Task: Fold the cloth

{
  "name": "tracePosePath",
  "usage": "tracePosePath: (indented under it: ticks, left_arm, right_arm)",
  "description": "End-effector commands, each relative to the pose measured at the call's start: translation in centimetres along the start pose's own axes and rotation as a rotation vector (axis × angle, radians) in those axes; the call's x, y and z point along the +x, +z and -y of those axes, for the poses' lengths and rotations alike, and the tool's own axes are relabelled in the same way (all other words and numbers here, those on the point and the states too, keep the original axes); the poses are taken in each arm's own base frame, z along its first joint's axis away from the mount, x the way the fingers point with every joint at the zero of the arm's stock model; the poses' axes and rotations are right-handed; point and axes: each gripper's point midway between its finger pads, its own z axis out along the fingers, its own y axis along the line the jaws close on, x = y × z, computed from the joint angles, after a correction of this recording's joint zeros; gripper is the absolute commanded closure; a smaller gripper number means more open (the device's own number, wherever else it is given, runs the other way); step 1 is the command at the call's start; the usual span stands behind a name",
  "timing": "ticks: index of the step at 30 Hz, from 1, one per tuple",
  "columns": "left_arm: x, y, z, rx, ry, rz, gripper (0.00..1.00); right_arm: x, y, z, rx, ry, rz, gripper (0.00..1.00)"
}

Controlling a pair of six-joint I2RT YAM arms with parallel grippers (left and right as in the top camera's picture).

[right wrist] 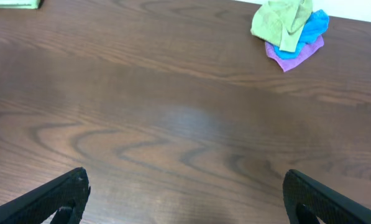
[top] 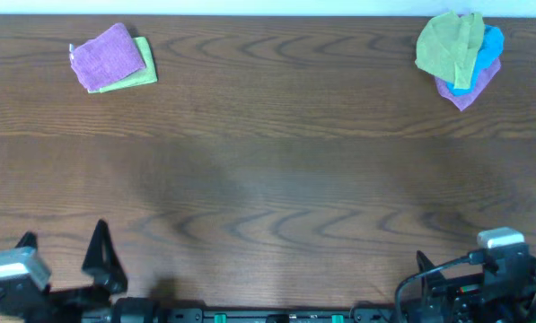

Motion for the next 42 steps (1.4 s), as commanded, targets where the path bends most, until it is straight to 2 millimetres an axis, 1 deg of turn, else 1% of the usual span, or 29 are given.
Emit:
tracePosePath:
  ticks: [1,3,5,8,9,11,15,25,36,40,42]
  left_arm:
    - [4.7,4.1,0.0,0.021,-0.017,-0.031,0.05]
    - [6.5,6.7,-0.1,0.038,-0.055,0.012,0.04]
    - [8.3,8.7,-0.5,0.041,-0.093,0.045,0.04]
    - [11.0,10.9,-1.1,0.044,-0.122,0.069,0.05]
    - [12.2,11.6,-1.3,0.043,-0.127,0.067,0.05]
    - [13.8,12.4,-1.6,0.039,-0.127,0.057,0.05]
    - [15.7,13.2,-2.2,0.013,-0.126,0.036,0.05]
    - [18.8,14.3,-3.6,-0.039,-0.132,0.024,0.04]
    - [20.5,14.6,-4.0,-0.047,-0.143,0.013,0.05]
    - [21.5,14.8,-4.1,-0.048,-0.141,-0.007,0.04]
    - [21.5,14.8,-4.0,-0.045,-0.141,-0.008,0.04]
  right_arm:
    - [0.1,-0.1,0.0,-0.001,-0.013,0.005,0.01]
    - [0.1,-0.1,0.0,-0.001,-0.014,0.005,0.01]
    - [0.1,-0.1,0.0,-0.001,-0.014,0.005,0.01]
    - [0.1,-0.1,0.0,-0.001,-0.014,0.005,0.01]
    - [0.1,-0.1,0.0,-0.001,-0.014,0.005,0.01]
    - [0.1,-0.1,0.0,-0.001,-0.014,0.005,0.01]
    - [0.1,-0.1,0.0,-0.001,-0.013,0.005,0.01]
    - [0.1,-0.1,0.0,-0.001,-0.013,0.005,0.01]
    - [0.1,-0.1,0.0,-0.001,-0.014,0.005,0.01]
    - [0.1,-0.1,0.0,-0.001,-0.014,0.005,0.01]
    - [0.1,-0.1,0.0,-0.001,-0.014,0.005,0.01]
